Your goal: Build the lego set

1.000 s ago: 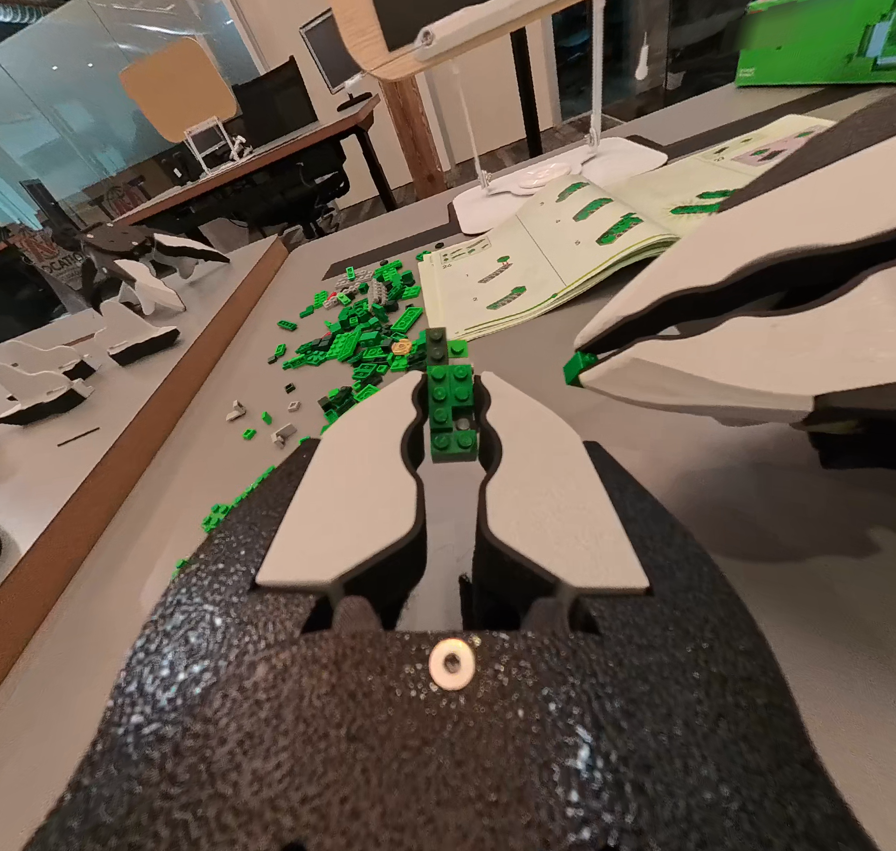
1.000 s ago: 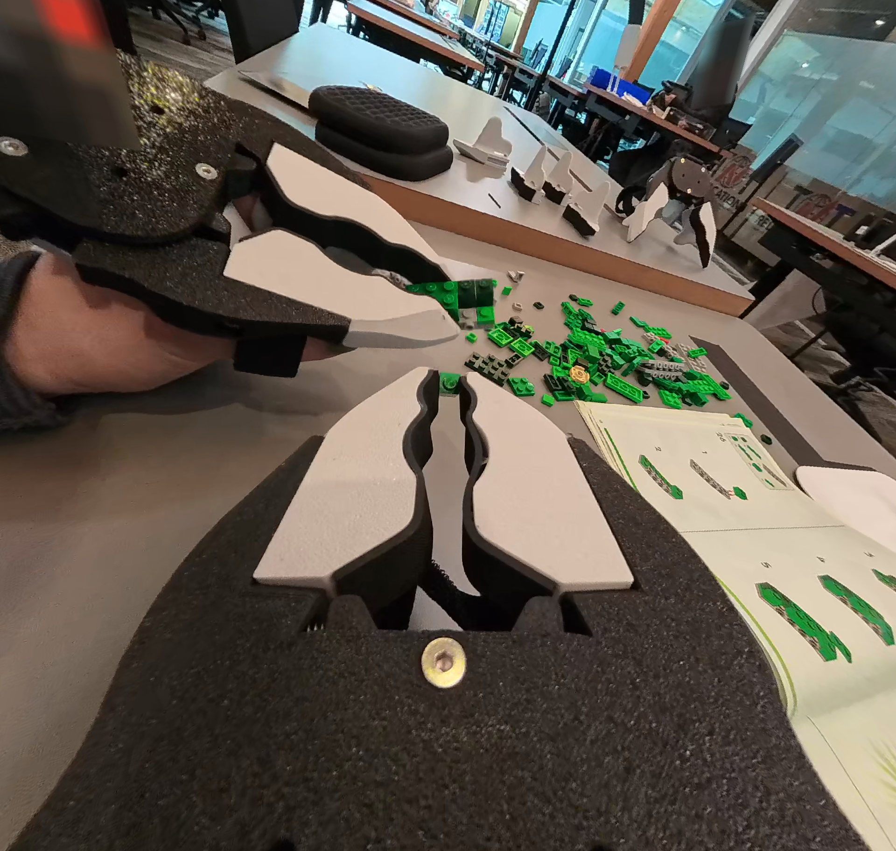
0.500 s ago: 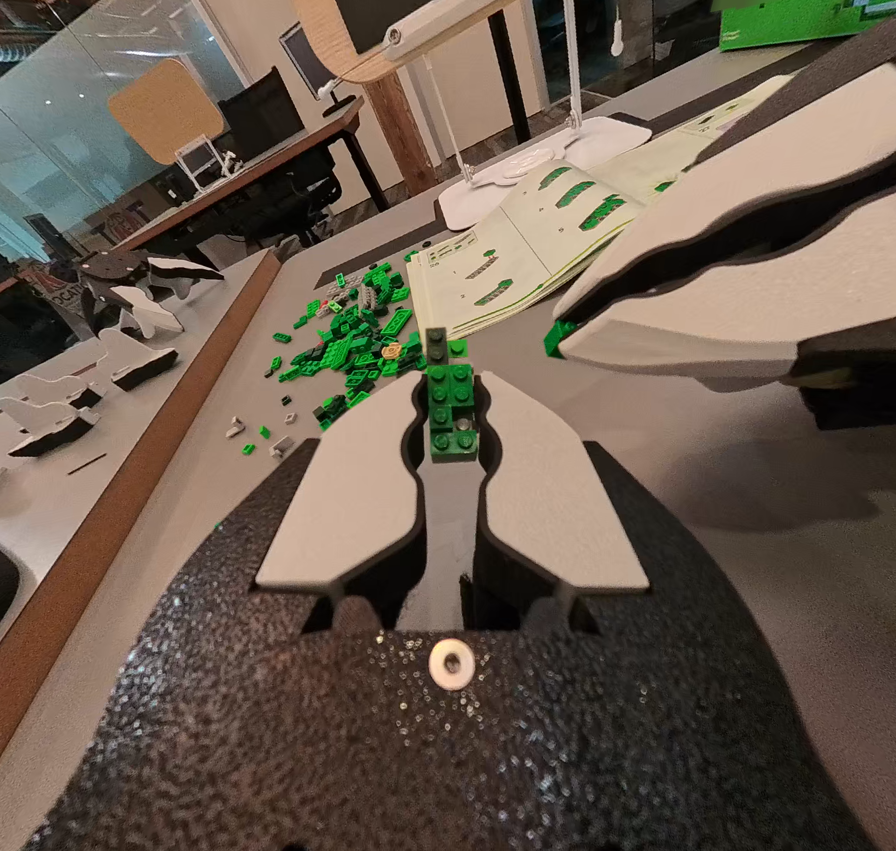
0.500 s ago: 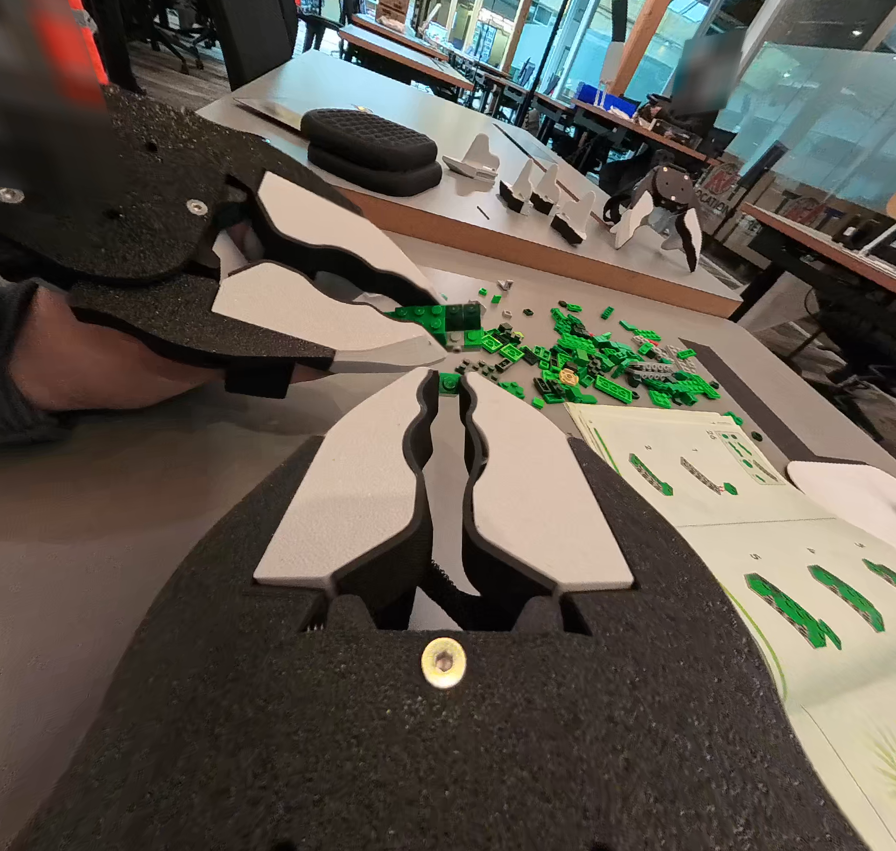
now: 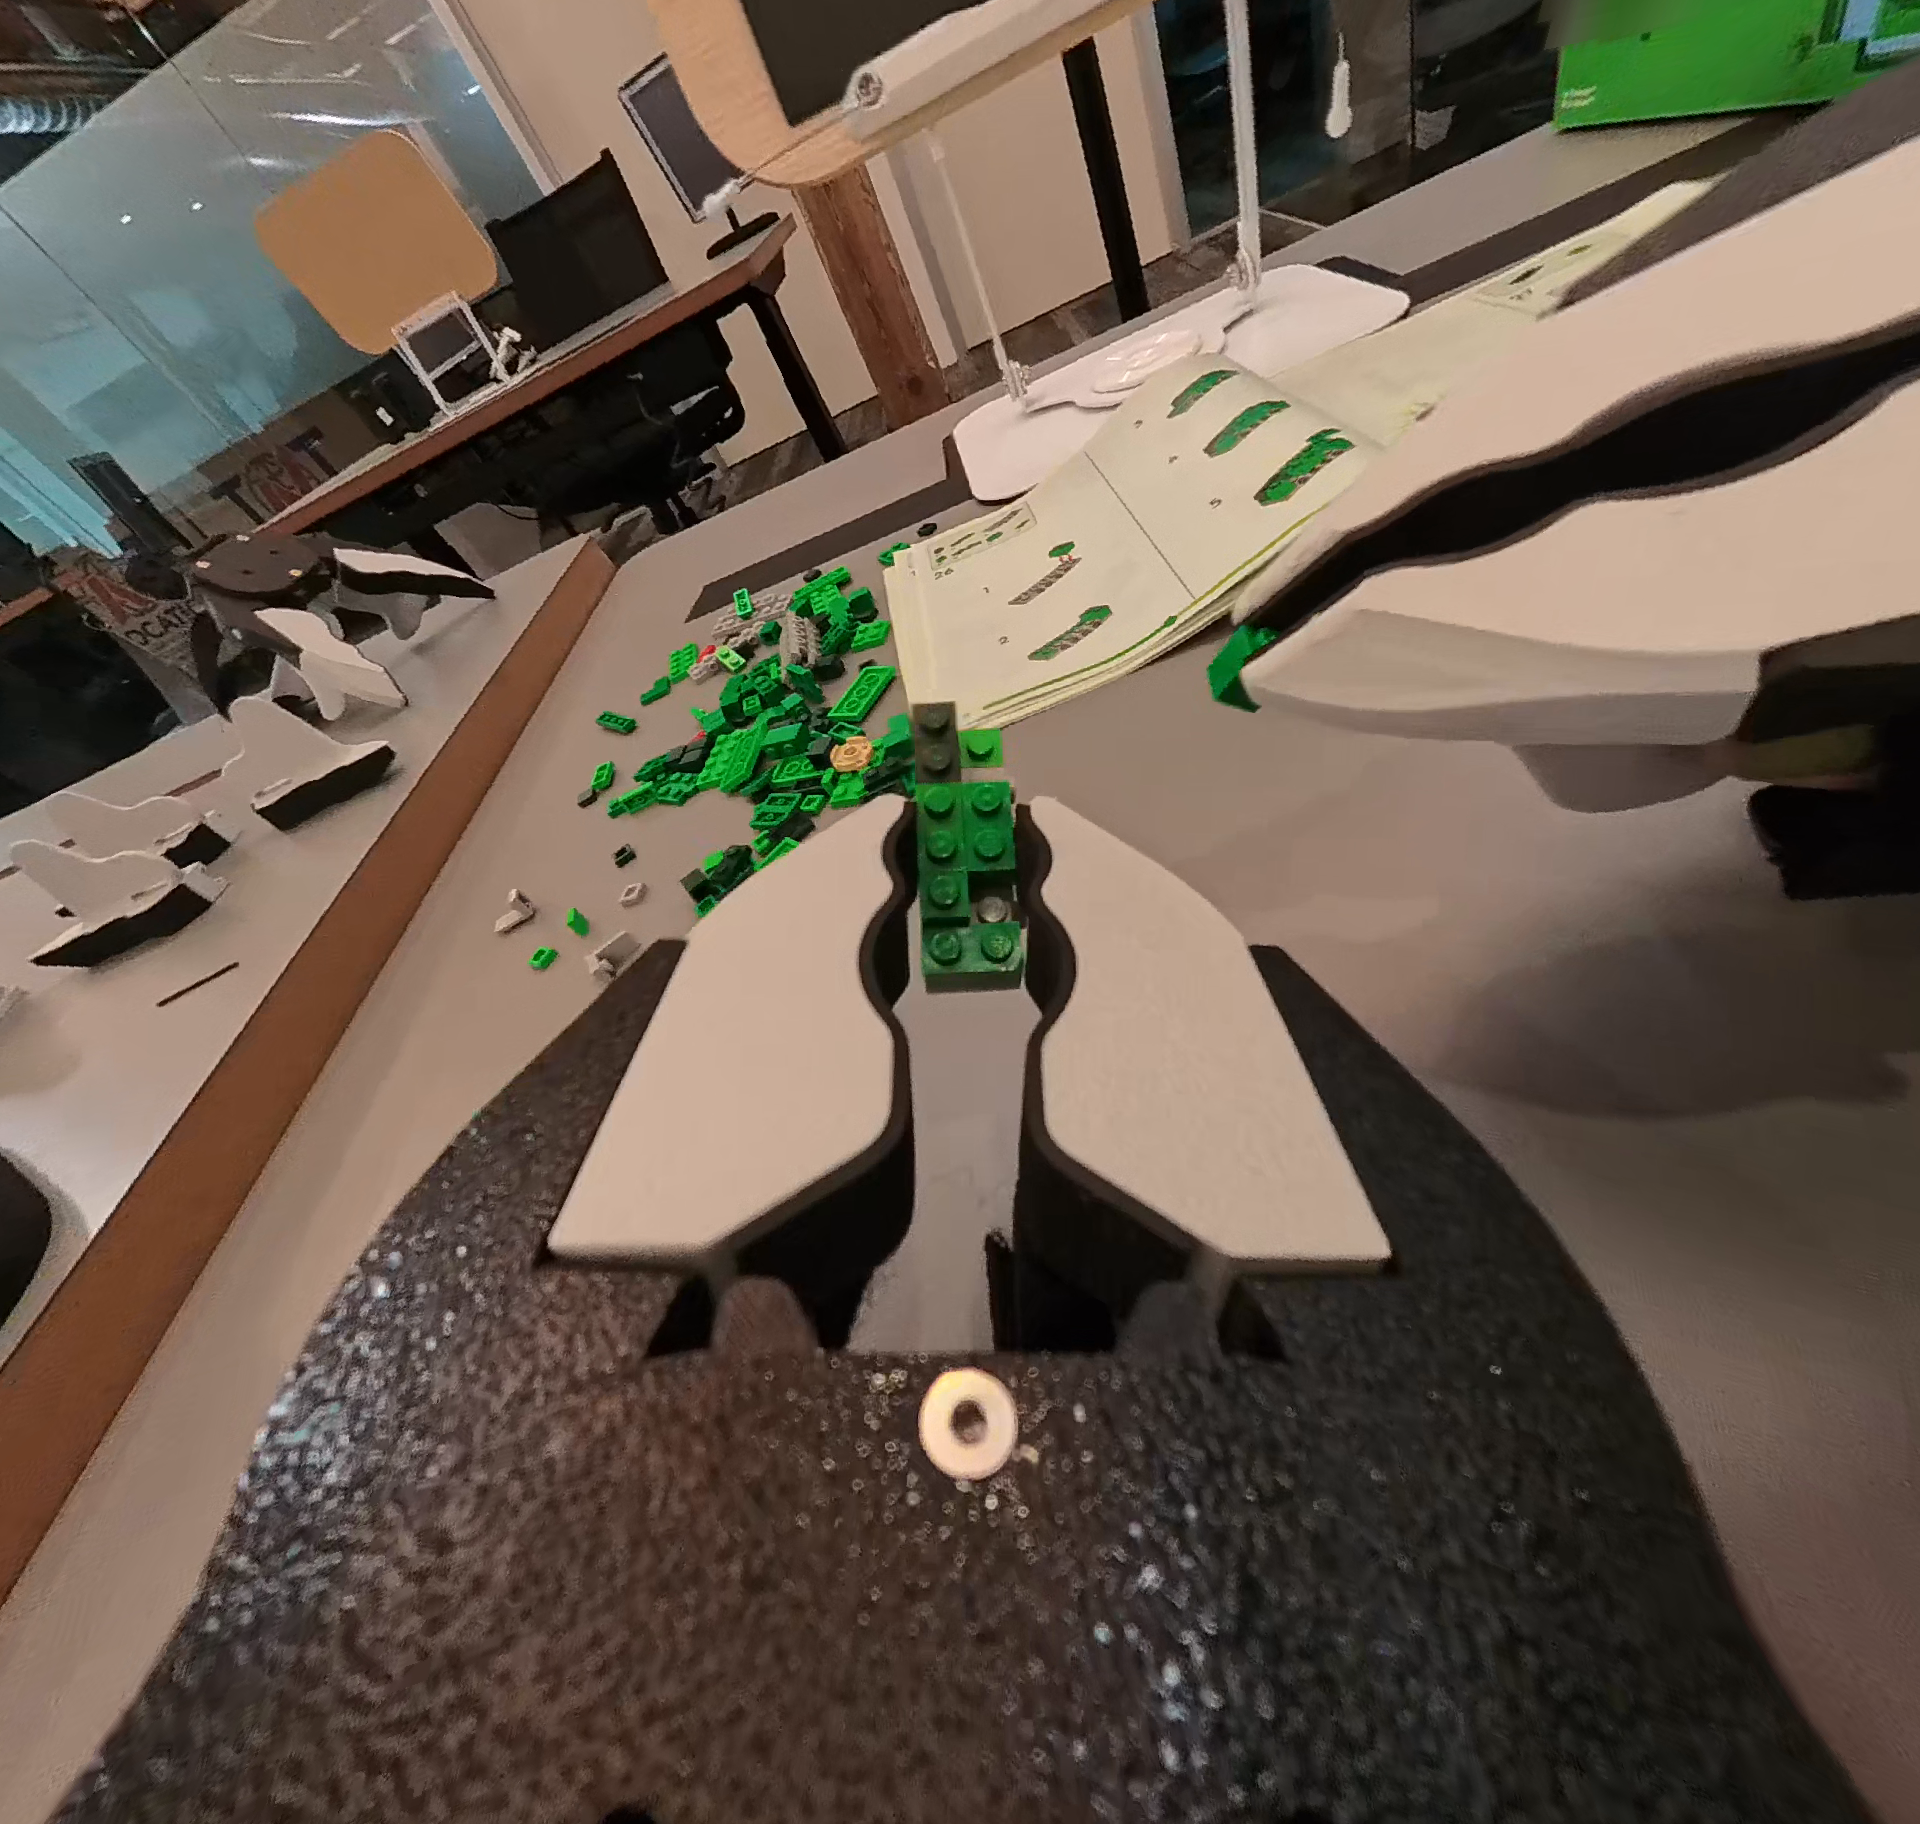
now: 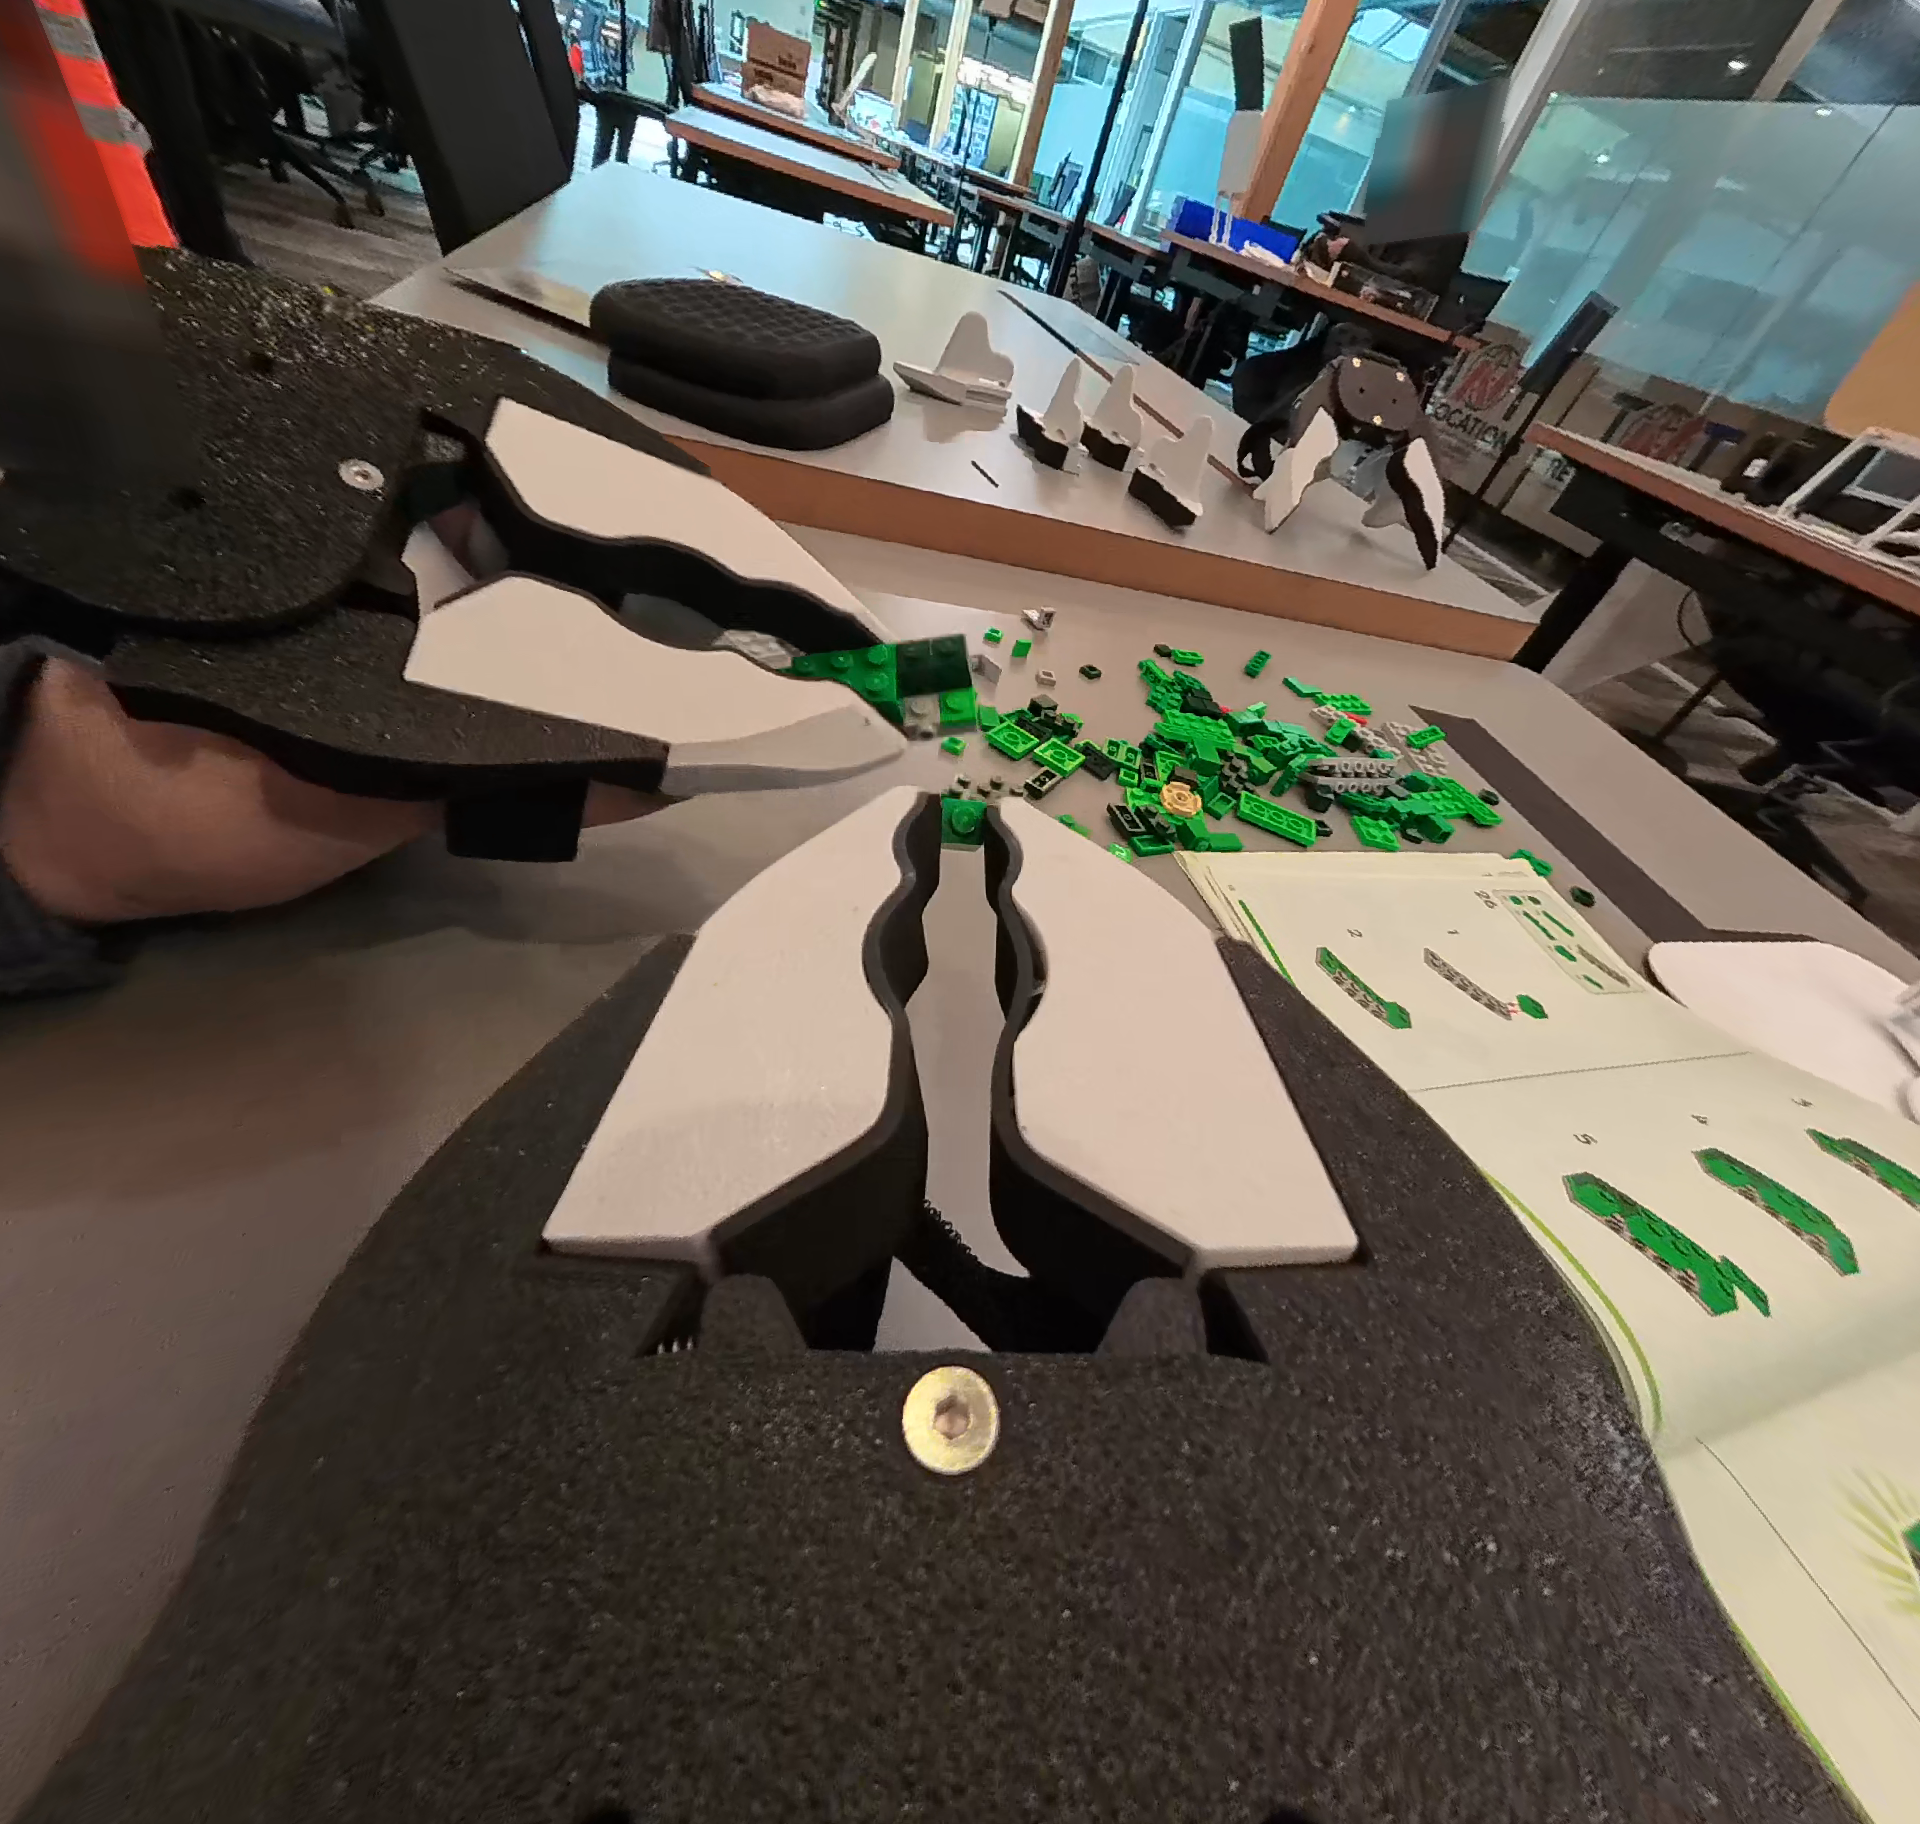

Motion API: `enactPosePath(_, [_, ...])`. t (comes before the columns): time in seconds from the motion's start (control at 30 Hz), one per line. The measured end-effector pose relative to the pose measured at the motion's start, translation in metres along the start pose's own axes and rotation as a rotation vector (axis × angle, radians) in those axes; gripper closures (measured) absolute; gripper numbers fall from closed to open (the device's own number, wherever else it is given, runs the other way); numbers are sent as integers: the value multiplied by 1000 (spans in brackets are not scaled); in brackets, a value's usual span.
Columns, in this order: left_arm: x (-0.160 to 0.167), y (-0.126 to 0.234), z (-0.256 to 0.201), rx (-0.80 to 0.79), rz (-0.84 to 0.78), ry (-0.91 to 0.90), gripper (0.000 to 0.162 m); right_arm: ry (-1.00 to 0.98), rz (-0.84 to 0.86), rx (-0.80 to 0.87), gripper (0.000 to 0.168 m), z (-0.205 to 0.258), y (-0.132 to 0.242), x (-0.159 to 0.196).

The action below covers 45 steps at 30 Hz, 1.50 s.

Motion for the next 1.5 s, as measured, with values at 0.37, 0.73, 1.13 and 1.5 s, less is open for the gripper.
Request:
enactPosePath(0.37, [0, 3, 5, 29, -57, 75, 145, 45, 0, 29, 161, -2, 2, -3])
enactPosePath(0.73, [-1, 12, 13, 105, -202, 184, 145, 232, 50, 148, 161, 3, -1, 2])
enactPosePath(1.13, [-3, 10, 10, 80, -221, 147, 145, 217, 13, 99, 161, 1, 7, 2])
enactPosePath(1.5, [-3, 9, 6, 11, -163, 62, 145, 173, -11, 85, 161, -3, 11, 0])
Point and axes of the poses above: each gripper's, where its closed fingertips meet, y back along the fingers, x out of its underside, z = x × y across the jaws, the point moved 10 cm from there along y, back along the fingers, and after that the axes turned 4 degrees about x, right-handed, at the moved point
